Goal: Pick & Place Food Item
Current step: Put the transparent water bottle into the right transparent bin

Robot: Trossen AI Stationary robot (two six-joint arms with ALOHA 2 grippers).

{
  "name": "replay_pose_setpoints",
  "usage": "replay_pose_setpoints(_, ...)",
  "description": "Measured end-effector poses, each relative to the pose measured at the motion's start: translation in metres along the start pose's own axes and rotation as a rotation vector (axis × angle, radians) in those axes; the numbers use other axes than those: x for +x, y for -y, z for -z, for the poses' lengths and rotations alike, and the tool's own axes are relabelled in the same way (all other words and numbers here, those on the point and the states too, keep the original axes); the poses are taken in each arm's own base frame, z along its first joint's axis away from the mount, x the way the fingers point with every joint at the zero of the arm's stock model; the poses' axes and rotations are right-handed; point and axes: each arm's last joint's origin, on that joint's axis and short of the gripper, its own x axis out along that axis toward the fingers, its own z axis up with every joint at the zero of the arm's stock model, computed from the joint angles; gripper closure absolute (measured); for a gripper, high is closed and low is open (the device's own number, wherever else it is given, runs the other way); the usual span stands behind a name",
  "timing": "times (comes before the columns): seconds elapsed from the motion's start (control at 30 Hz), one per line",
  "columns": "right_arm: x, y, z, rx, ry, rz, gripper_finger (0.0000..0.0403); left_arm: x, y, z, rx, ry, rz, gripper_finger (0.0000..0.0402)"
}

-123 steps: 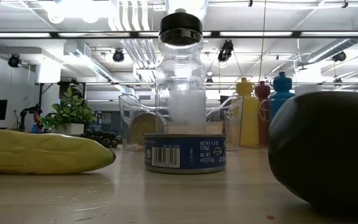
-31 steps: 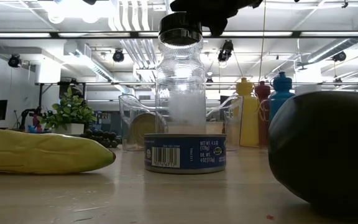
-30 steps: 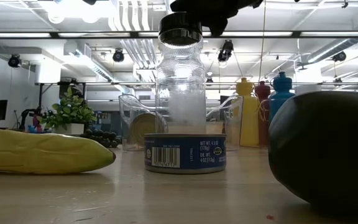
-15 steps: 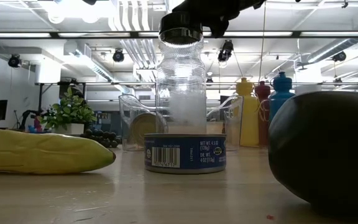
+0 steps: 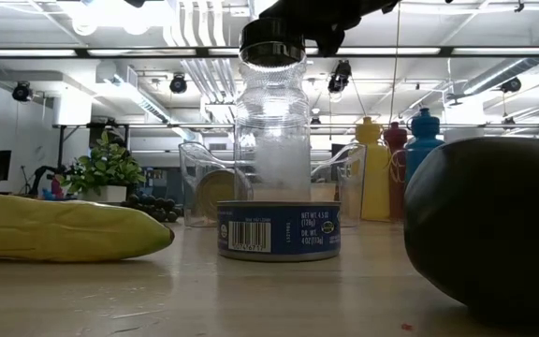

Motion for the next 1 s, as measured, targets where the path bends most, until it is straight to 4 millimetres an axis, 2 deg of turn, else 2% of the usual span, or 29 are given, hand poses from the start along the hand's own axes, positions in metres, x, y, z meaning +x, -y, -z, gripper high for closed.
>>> replay_pose_setpoints(0.3,-0.015,0.002,-0.012,0.007,0.048,-0.002,0.0328,0.0,0.0,0.0,0.0,0.0,0.0,0.0394)
replay_pose_setpoints(0.6,-0.053,0.009,-0.036,0.031,0.128,0.008,0.0328,0.001,0.0,0.001,0.0,-0.001,0.0,0.0394)
replay_pose_setpoints(1.0,-0.12,0.032,-0.051,0.115,0.167,0.365,0.0328,0.002,0.001,0.002,0.001,0.003,0.0,0.0394)
